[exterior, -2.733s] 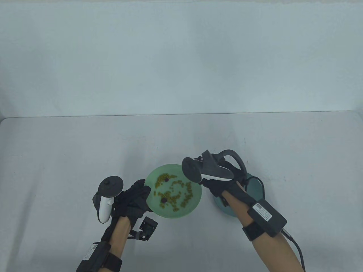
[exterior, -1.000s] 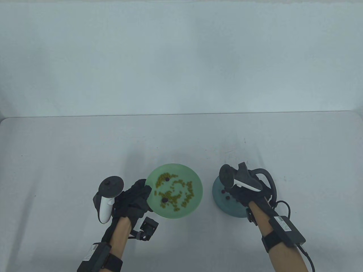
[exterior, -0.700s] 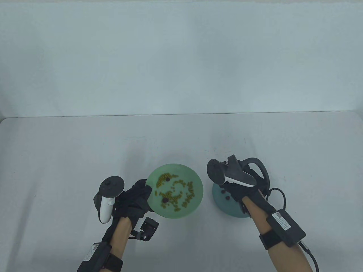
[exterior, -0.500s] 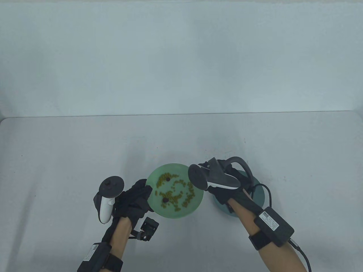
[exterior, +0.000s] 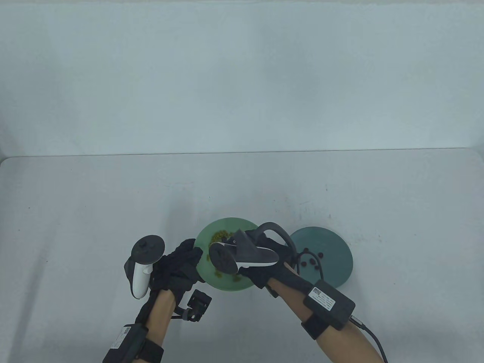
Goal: Pick cranberries with hand pinch into plate
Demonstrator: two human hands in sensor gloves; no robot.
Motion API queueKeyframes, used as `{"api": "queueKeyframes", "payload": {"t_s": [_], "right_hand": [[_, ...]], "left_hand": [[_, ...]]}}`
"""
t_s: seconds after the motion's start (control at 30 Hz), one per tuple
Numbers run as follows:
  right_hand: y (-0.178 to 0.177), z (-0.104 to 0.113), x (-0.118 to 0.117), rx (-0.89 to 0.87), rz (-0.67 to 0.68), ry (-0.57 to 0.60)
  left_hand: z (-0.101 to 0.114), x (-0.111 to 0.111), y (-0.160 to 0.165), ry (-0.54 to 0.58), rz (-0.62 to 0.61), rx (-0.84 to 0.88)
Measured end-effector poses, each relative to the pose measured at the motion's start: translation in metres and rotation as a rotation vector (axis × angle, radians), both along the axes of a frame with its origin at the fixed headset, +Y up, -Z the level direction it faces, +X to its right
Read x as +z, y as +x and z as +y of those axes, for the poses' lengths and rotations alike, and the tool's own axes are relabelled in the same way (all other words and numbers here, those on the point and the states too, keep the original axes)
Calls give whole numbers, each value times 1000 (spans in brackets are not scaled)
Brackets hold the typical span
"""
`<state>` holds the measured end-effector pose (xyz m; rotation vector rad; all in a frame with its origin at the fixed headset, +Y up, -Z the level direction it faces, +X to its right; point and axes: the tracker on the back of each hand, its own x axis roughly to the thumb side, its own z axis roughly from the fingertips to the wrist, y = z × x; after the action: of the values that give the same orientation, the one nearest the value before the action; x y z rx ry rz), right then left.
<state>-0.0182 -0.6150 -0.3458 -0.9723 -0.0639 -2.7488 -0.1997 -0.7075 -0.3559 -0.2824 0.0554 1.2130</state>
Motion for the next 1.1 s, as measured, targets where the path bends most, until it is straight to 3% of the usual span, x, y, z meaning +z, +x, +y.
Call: {"api": "queueKeyframes", "payload": {"t_s": [0.43,0.9,1.1], "right_hand": [[-7,-11,8,32,53,-49],[9,-6,0,32,-14,-9],[3,-7,4,-9,20,-83]], "left_hand": [[0,0,-1,-5,4,11],[0,1,-2,-8,11,8],[0,1,-3,-10,17,9]]}}
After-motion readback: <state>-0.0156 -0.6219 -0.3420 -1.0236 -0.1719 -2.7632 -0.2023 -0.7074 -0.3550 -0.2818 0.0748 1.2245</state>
